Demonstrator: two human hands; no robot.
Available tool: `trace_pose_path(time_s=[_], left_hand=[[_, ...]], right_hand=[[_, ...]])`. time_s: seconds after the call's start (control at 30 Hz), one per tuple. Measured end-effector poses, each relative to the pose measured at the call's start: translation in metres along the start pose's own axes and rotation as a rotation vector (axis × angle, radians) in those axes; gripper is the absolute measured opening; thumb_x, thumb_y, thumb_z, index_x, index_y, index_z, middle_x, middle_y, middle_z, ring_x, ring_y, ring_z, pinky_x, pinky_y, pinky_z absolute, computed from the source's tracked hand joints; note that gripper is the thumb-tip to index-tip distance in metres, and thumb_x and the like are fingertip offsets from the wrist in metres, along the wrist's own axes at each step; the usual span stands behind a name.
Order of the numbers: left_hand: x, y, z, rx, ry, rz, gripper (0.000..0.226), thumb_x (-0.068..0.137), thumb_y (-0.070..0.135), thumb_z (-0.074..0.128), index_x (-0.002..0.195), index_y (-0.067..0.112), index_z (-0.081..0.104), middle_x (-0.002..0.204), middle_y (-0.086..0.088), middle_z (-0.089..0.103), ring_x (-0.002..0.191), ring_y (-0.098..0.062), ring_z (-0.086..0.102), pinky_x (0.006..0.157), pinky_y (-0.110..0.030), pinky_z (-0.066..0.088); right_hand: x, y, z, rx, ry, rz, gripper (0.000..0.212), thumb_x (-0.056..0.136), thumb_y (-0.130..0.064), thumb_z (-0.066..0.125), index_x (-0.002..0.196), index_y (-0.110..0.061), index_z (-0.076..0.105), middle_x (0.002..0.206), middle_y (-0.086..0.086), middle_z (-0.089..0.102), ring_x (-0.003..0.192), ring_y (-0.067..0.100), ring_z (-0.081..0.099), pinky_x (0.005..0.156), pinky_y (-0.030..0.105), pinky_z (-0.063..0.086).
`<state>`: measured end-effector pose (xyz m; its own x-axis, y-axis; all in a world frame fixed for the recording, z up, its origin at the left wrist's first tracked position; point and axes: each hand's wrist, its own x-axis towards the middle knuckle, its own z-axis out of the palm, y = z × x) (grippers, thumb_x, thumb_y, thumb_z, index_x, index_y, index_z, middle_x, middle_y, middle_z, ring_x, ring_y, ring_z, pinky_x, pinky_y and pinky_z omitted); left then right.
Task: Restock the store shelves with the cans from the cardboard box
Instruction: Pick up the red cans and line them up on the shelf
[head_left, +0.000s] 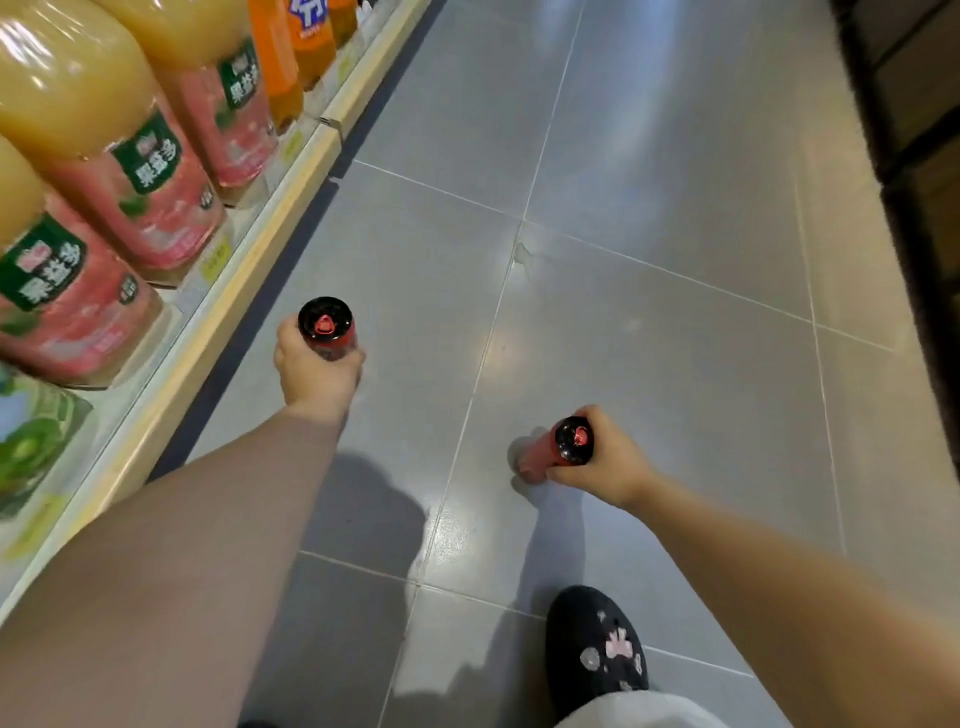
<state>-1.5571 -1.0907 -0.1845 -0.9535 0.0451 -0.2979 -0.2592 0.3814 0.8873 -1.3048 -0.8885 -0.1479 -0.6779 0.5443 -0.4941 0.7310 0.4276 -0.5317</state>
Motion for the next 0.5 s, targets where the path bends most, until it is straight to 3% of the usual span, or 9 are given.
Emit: trace_pose_path(time_s=[0.07, 0.17, 0.33, 0.5], left_hand=[[0.002, 0.002, -0.002, -0.136, -0.053, -0.061, 0.057, 0.073, -0.003, 0.068, 0.115, 0.022, 0.04, 0.115, -0.016, 0.057, 0.098, -0.028, 0.062, 0.068, -0.03, 0.049], [-0.007, 0.005, -0.012, -0.115, 0.026, -0.049, 0.055, 0.072, 0.007, 0.074, 0.114, 0.02, 0.04, 0.098, 0.003, 0.057, 0.082, -0.007, 0.057, 0.072, -0.02, 0.042], [-0.016, 0.02, -0.047, -0.15, 0.09, -0.107, 0.053, 0.063, 0.024, 0.081, 0.102, 0.018, 0.045, 0.094, 0.0, 0.062, 0.085, -0.017, 0.061, 0.073, -0.034, 0.049], [-0.033, 0.046, -0.1, -0.219, 0.245, -0.018, 0.048, 0.058, 0.026, 0.081, 0.088, 0.028, 0.042, 0.088, 0.0, 0.063, 0.078, -0.012, 0.064, 0.067, -0.032, 0.051]], right_hand=[[0.004, -0.006, -0.002, -0.008, 0.013, -0.007, 0.065, 0.047, -0.046, 0.077, 0.1, -0.033, 0.043, 0.086, -0.021, 0.056, 0.079, -0.001, 0.055, 0.058, 0.018, 0.037], [0.014, -0.023, 0.001, -0.008, 0.044, -0.011, 0.063, 0.04, -0.052, 0.072, 0.095, -0.04, 0.044, 0.082, -0.022, 0.059, 0.076, -0.005, 0.055, 0.057, 0.02, 0.039], [0.037, -0.078, 0.022, 0.199, 0.029, -0.088, 0.054, 0.046, -0.037, 0.078, 0.091, -0.038, 0.048, 0.087, -0.017, 0.063, 0.079, -0.005, 0.059, 0.059, 0.016, 0.04], [0.051, -0.168, 0.02, 0.235, -0.082, -0.3, 0.051, 0.052, -0.031, 0.083, 0.09, -0.036, 0.049, 0.087, -0.019, 0.06, 0.077, -0.008, 0.057, 0.054, 0.009, 0.04]])
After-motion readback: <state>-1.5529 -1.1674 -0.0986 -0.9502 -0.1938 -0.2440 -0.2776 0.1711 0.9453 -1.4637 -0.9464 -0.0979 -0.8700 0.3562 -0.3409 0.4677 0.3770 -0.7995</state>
